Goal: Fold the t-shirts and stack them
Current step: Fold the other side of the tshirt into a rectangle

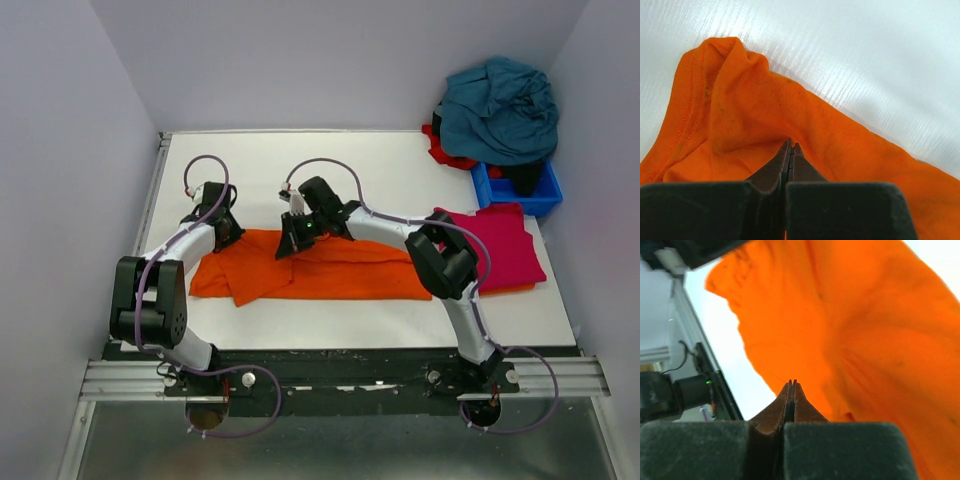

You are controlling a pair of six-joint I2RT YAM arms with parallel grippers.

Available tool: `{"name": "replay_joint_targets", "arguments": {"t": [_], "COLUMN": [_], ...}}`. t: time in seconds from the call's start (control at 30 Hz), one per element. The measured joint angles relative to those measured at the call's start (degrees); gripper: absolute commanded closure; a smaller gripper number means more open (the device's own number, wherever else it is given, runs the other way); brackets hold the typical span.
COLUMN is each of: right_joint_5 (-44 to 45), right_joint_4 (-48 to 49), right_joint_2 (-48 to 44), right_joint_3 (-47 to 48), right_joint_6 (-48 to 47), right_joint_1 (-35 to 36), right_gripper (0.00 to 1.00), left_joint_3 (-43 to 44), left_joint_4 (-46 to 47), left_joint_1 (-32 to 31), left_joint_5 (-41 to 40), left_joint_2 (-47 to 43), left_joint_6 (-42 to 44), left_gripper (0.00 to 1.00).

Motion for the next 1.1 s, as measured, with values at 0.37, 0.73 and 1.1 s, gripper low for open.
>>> {"name": "replay_joint_targets", "arguments": {"t": [0.37, 0.73, 1.1], "right_joint_5": [10.36, 14.95, 28.39], "right_joint_4": [-5.38, -6.93, -10.88], "right_joint_2": [-5.62, -13.97, -6.27], "right_joint_3": [-11.52, -11.21, -8.39], "right_joint_6": [-2.10, -3.13, -0.55], "right_joint_1": [0.00, -2.40, -6.99], "right_gripper": [0.99, 0.99, 0.99], "left_joint_3": [0.48, 3.61, 5.40], "left_joint_4": [-1.66, -2.19, -0.76], "left_joint_1": [0.04, 2.38, 7.98], "left_joint_5": [-1.11, -3.91, -4.15], "left_joint_2": [-1.14, 1.25, 9.25], "left_joint_6": [-0.22, -0.98, -3.15], "left_gripper": [1.00, 1.00, 1.00]}}
